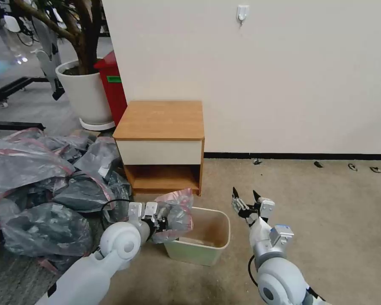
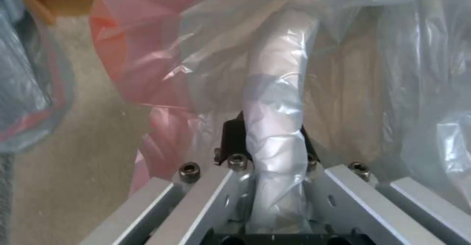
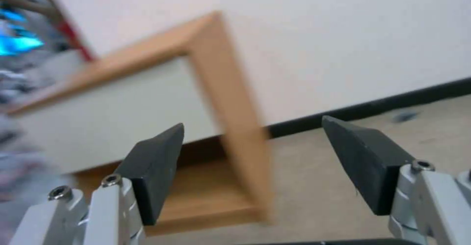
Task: Pick up the garbage bag from the table and place it over the trash can.
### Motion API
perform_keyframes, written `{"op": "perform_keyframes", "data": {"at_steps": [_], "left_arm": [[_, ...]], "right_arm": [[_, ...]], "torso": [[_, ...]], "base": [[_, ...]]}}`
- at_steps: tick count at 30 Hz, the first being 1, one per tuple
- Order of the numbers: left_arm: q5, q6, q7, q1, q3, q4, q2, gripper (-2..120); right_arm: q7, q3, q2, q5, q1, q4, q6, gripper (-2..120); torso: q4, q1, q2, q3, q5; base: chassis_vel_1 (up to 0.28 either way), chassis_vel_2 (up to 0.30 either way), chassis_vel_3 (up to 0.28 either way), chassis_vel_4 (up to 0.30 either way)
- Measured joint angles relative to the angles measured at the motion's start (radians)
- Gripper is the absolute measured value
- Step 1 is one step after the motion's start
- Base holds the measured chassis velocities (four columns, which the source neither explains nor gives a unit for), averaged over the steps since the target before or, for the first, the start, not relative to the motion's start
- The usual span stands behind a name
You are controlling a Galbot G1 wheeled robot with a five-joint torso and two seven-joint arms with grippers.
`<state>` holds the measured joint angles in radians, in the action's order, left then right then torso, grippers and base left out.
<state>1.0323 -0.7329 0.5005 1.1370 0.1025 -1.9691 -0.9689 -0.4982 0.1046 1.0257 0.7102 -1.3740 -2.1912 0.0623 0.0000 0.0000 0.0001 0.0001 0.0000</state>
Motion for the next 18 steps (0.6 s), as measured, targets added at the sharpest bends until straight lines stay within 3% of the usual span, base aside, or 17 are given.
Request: {"op": "perform_keyframes", "data": {"at_steps": [2,4,5,8,12,18], "left_arm": [[-0.030,0.010,-0.027,0.008,0.012,-0.006,0.008,3],[-0.097,0.039,-0.065,0.018,0.023,-0.013,0.019,3],[-0.097,0.039,-0.065,0.018,0.023,-0.013,0.019,3],[-0.184,0.082,-0.117,0.042,0.040,-0.020,0.024,3],[-0.258,0.118,-0.171,0.069,0.060,-0.030,0.027,3],[-0.361,0.175,-0.253,0.121,0.104,-0.050,0.032,3]], "right_arm": [[0.003,-0.001,-0.037,0.162,0.023,-0.069,0.083,76],[-0.047,0.008,-0.074,0.483,0.091,-0.162,0.298,78],[-0.047,0.008,-0.074,0.483,0.091,-0.162,0.298,78],[-0.184,0.014,-0.082,0.849,0.203,-0.201,0.488,86],[-0.243,-0.026,-0.067,0.973,0.297,-0.159,0.520,95],[-0.345,-0.094,-0.009,1.092,0.431,-0.078,0.517,96]], "torso": [[0.0000,0.000,0.000,0.000,-0.0001],[0.0000,0.000,0.000,0.000,0.0000],[0.0000,0.000,0.000,0.000,0.0000],[0.0000,0.000,0.000,0.000,0.0000],[-0.0001,0.000,0.000,0.000,-0.0001],[0.0002,0.000,0.000,0.000,-0.0001]], "base": [[0.000,0.000,0.000,0.000],[0.000,0.000,0.000,0.000],[0.000,0.000,0.000,0.000],[0.000,0.000,0.000,0.000],[0.000,0.000,0.000,0.000],[0.000,0.000,0.000,0.000]]}}
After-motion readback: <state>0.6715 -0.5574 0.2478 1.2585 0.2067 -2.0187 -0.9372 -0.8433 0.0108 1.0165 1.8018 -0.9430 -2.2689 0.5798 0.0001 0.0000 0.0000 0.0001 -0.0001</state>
